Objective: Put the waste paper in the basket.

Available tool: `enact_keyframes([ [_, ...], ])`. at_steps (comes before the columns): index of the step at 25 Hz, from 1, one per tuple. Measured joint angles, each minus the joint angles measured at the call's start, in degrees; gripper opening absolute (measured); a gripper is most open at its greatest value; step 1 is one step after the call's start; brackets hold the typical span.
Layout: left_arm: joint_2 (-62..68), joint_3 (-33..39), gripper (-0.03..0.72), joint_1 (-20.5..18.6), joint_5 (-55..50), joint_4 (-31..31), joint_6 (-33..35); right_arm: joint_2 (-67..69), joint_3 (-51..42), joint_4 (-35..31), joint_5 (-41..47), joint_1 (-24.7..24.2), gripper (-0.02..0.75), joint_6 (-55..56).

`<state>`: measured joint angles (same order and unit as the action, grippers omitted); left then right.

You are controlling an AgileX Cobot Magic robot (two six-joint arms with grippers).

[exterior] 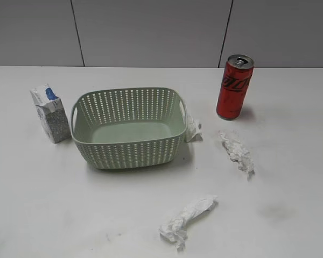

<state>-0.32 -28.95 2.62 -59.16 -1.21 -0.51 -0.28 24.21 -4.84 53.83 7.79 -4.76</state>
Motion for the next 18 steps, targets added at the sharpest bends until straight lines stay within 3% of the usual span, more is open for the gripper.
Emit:
enact_keyframes([
  [13,0.0,0.0,0.591,0.0,0.0,0.0,0.0,0.0,0.0,-0.4,0.0,0.0,0.571,0.0],
  [18,0.0,0.0,0.591,0.0,0.0,0.0,0.0,6.3,0.6,-0.5,-1.6,0.0,0.571,0.0],
])
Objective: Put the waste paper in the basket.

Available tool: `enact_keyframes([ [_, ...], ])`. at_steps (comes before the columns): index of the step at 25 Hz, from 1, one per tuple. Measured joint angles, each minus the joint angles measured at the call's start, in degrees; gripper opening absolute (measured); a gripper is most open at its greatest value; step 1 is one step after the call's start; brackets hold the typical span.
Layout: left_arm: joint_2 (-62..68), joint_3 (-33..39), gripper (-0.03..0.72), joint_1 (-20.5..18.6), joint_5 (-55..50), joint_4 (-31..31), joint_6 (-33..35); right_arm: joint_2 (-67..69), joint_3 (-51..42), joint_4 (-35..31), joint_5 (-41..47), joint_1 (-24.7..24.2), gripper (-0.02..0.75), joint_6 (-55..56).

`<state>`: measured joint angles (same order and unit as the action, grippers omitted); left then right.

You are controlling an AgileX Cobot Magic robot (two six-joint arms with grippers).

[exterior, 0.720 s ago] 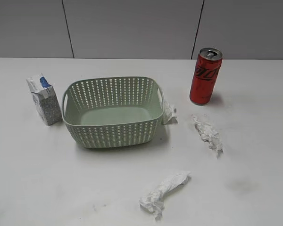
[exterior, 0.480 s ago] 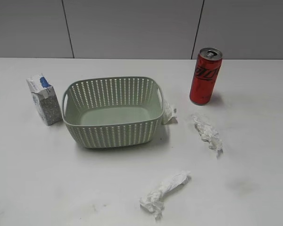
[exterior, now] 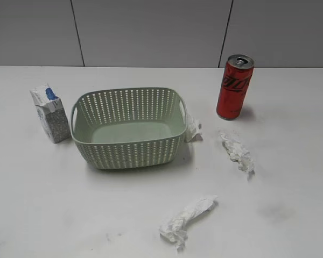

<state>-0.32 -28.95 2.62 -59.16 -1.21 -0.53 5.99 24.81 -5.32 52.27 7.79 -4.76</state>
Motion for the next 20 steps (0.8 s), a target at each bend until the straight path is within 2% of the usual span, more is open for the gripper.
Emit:
enact_keyframes([
  [7,0.0,0.0,0.591,0.0,0.0,0.0,-0.1,20.2,1.5,-1.3,-10.2,0.0,0.571,-0.4],
  [11,0.0,0.0,0.591,0.0,0.0,0.0,-0.1,34.7,3.3,-5.3,-15.0,0.0,0.571,-5.4],
  [15,0.0,0.0,0.591,0.0,0.0,0.0,0.0,48.5,7.7,-8.7,-17.3,0.0,0.571,-9.9],
  [20,0.0,0.0,0.591,0.0,0.0,0.0,-0.1,64.6,15.3,-9.4,-18.8,1.7,0.571,-13.1],
])
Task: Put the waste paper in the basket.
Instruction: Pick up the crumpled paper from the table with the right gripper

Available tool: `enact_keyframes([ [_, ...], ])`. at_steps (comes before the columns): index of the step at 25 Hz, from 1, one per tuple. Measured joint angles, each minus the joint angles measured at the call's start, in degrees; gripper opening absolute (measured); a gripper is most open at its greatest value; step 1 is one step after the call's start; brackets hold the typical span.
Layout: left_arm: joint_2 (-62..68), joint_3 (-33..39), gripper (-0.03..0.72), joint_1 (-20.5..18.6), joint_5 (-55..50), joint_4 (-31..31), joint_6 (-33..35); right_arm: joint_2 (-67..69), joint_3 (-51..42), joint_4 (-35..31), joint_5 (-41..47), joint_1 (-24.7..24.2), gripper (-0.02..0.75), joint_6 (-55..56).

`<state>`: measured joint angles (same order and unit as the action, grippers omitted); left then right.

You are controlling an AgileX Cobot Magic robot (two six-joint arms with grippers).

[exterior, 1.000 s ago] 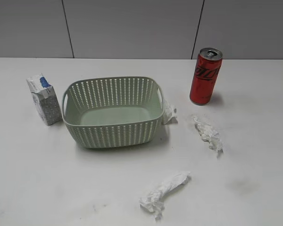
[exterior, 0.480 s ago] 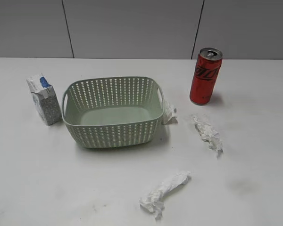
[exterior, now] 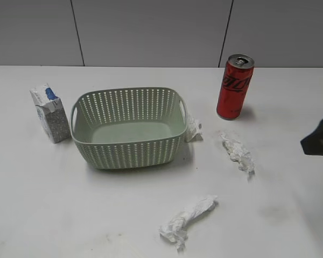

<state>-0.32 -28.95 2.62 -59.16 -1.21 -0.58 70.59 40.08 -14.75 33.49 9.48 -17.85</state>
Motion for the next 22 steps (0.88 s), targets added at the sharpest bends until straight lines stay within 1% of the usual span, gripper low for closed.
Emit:
enact_keyframes([
  [5,0.0,0.0,0.591,0.0,0.0,0.0,0.1,11.9,7.3,-0.1,-3.1,7.2,0.571,-0.3],
  [7,0.0,0.0,0.591,0.0,0.0,0.0,0.0,16.2,9.2,-0.1,-5.7,9.9,0.571,0.0],
  [9,0.0,0.0,0.591,0.0,0.0,0.0,0.1,19.9,10.0,-0.2,-9.2,11.3,0.571,1.2],
  [15,0.0,0.0,0.591,0.0,0.0,0.0,0.0,30.0,10.1,-0.2,-17.6,11.8,0.571,2.9],
  [22,0.0,0.0,0.591,0.0,0.0,0.0,0.0,36.8,10.1,-0.1,-25.2,11.8,0.571,3.0],
])
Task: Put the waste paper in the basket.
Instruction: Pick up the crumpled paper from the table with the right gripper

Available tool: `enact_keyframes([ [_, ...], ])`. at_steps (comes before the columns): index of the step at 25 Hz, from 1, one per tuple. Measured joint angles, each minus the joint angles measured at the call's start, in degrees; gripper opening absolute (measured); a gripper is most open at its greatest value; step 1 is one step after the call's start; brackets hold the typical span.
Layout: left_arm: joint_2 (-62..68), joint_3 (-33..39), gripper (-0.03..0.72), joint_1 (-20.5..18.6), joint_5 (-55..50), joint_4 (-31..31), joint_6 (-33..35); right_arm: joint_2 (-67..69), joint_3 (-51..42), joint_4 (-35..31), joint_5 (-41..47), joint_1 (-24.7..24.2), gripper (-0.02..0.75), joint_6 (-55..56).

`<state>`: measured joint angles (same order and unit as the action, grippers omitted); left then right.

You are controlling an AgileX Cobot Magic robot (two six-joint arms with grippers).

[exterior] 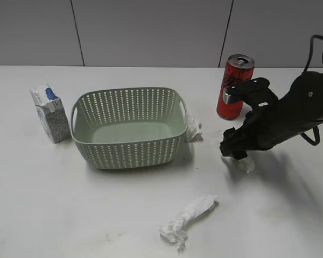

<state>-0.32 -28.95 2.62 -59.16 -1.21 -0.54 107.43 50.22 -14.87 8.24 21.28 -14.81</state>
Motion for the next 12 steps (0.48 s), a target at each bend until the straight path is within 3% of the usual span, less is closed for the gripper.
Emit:
enact_keyframes([
  [7,0.0,0.0,0.591,0.0,0.0,0.0,0.0,1.9,0.0,0.0,-1.0,0.0,0.543,0.0],
  [12,0.0,0.0,0.591,0.0,0.0,0.0,0.0,1.9,0.0,0.1,-1.0,0.0,0.336,0.0],
])
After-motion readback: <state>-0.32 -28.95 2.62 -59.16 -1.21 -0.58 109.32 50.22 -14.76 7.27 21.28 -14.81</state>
